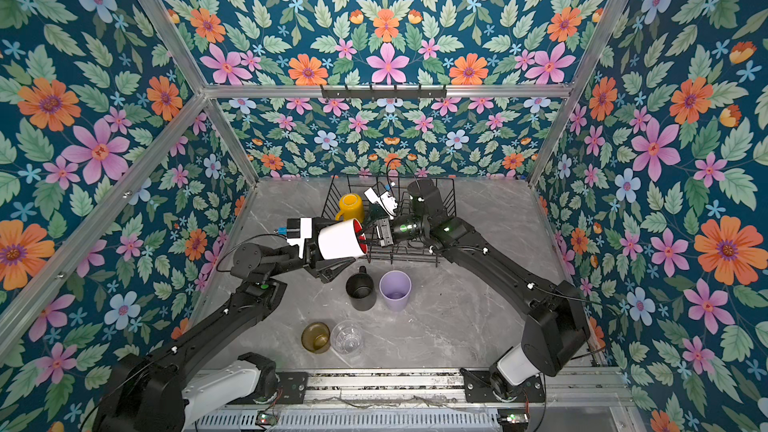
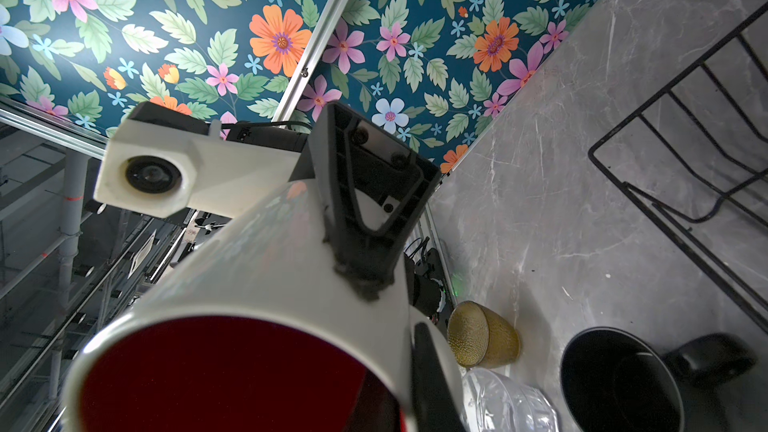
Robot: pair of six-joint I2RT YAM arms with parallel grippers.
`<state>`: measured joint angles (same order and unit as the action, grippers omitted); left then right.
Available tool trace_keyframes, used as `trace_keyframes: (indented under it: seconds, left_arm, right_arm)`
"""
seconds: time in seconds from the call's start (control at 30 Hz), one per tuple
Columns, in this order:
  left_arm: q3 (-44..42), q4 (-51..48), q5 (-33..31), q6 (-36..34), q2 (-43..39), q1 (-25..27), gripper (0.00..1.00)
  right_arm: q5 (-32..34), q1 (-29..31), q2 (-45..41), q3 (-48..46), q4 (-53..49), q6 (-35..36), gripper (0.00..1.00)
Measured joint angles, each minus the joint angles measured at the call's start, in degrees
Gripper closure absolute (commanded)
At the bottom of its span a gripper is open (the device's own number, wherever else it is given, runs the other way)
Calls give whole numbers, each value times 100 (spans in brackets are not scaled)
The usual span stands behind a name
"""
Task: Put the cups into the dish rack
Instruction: 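Close the left gripper on the red-lined mug's base while the right holds it, then open the right gripper and withdraw it while the left gripper carries the mug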
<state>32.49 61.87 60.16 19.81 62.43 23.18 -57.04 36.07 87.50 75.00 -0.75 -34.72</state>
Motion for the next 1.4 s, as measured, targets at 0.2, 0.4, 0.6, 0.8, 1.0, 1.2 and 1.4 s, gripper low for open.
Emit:
trace_keyframes:
  seconds: [0.2, 0.4, 0.6, 0.8, 1.0, 1.2, 1.4]
  left_arm:
    - [-20, 28, 0, 9, 0, 2, 9]
    - [-33, 72, -52, 76, -4, -2, 16]
    - [-46, 151, -79, 85, -11, -4, 27]
    - [-37, 153, -114, 107, -52, -9, 56]
    - [-81, 155, -247, 122, -155, -2, 85]
    - [-160, 103, -531, 125, -284, 7, 100]
    - [-105, -146, -785, 116, -433, 7, 100]
  right_arm:
    - [-68, 59, 79, 15, 63, -87, 100]
    - [-98, 85, 131, 26, 197, -212, 100]
    - [-120, 105, 177, 46, 284, -229, 100]
    - [-142, 114, 190, 68, 343, -251, 100]
    - [-162, 131, 190, 96, 387, -254, 92]
    - [-109, 138, 175, 96, 389, -254, 79]
    - [28, 131, 94, 96, 337, -227, 61]
